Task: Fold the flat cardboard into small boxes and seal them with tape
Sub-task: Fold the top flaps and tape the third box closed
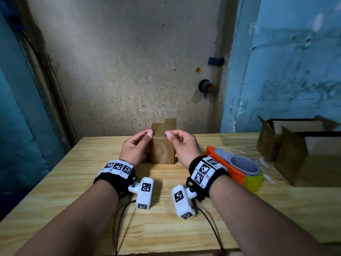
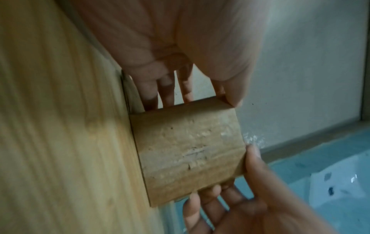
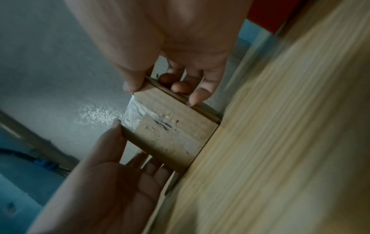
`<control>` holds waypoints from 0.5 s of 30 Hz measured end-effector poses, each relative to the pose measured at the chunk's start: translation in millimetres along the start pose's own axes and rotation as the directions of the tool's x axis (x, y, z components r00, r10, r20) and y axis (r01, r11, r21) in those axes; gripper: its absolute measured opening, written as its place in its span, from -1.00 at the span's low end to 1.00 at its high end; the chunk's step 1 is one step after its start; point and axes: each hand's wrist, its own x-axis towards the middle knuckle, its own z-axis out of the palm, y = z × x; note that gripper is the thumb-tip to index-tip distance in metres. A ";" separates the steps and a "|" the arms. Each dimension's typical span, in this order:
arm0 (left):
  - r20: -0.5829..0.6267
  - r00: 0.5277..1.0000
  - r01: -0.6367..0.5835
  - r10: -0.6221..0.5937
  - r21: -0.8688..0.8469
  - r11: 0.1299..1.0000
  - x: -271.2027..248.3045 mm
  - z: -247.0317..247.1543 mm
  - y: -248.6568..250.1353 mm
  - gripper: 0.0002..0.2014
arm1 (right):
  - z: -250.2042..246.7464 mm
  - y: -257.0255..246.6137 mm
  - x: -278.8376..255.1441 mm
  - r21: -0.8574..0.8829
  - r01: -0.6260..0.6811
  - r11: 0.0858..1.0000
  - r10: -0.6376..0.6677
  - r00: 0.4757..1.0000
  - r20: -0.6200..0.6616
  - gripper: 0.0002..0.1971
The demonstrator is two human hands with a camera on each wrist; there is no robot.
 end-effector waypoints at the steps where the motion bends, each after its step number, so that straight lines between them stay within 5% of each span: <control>1: -0.015 1.000 0.023 -0.024 -0.013 1.000 -3.2 2.2 4.8 -0.84 | 1.8 -2.8 -0.1 -0.030 0.006 1.000 -0.006 1.000 -0.013 -0.86; 5: -0.048 0.994 0.103 -0.102 0.029 0.994 -8.7 9.7 27.7 -0.96 | 9.1 -22.1 -1.0 -0.177 -0.037 0.983 0.032 0.999 -0.032 -0.80; 12: -0.032 0.972 -0.216 0.234 0.277 0.936 -34.1 24.1 77.8 -0.85 | -10.5 -79.8 -3.0 -0.308 -0.147 0.940 0.176 0.982 0.067 -0.66; 15: -0.071 0.971 -0.225 0.229 0.061 0.973 -54.0 37.5 93.2 -0.80 | -24.1 -92.9 -16.9 -0.262 -0.140 0.955 0.146 0.989 0.002 -0.62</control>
